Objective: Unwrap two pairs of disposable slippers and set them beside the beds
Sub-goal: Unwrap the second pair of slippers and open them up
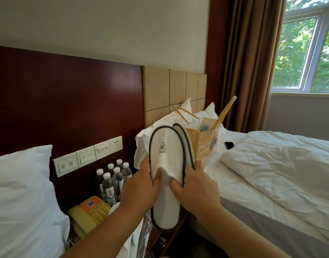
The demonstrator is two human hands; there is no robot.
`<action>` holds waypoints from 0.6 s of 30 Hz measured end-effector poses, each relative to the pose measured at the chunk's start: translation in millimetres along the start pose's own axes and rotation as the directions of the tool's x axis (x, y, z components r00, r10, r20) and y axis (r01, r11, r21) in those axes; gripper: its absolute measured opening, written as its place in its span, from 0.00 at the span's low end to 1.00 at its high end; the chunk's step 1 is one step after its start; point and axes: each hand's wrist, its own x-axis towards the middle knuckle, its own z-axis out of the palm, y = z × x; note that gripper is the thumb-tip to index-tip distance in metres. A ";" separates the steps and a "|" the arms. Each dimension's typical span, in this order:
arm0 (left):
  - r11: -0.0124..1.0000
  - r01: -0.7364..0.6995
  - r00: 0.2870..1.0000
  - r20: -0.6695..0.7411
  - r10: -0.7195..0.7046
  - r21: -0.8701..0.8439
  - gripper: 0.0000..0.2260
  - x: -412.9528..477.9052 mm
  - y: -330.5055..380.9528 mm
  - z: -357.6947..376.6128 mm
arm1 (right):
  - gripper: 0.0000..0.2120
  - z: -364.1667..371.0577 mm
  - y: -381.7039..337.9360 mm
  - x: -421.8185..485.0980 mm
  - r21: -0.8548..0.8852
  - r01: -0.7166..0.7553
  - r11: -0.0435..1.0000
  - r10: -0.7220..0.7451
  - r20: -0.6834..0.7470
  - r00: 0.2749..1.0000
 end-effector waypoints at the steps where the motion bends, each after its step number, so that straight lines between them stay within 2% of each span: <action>1: 0.998 -0.045 0.999 -0.018 0.046 0.043 0.26 1.4 0.7 0.7 | 0.28 -0.2 0.4 2.6 -0.044 -0.033 0.998 0.035 0.037 0.999; 3: 0.984 -0.120 0.993 0.001 0.121 0.131 0.25 1.7 4.8 2.0 | 0.27 -2.4 2.5 10.3 -0.116 -0.069 0.991 0.082 0.111 0.990; 5: 0.971 -0.161 0.987 0.034 0.157 0.179 0.25 0.8 6.8 3.7 | 0.16 -5.8 6.1 18.6 -0.112 -0.074 0.991 0.092 0.171 0.981; 7: 0.976 -0.149 0.989 0.021 0.147 0.161 0.23 3.4 4.3 0.5 | 0.09 -10.5 12.3 23.5 -0.046 -0.078 0.996 0.085 0.171 0.982; 11: 0.985 -0.129 0.992 0.014 0.128 0.117 0.05 9.3 -10.4 -13.9 | 0.08 -15.3 31.8 28.5 0.085 -0.016 0.996 0.001 0.170 0.985; 15: 0.972 -0.195 0.981 0.005 0.196 0.131 0.10 14.0 -18.7 -14.1 | 0.10 -16.1 39.8 34.1 0.226 -0.034 0.974 -0.014 0.207 0.978; 18: 0.981 -0.146 0.989 0.019 0.145 0.128 0.13 14.9 -20.7 -10.5 | 0.12 -13.9 34.8 31.0 0.318 -0.093 0.944 0.020 0.225 0.974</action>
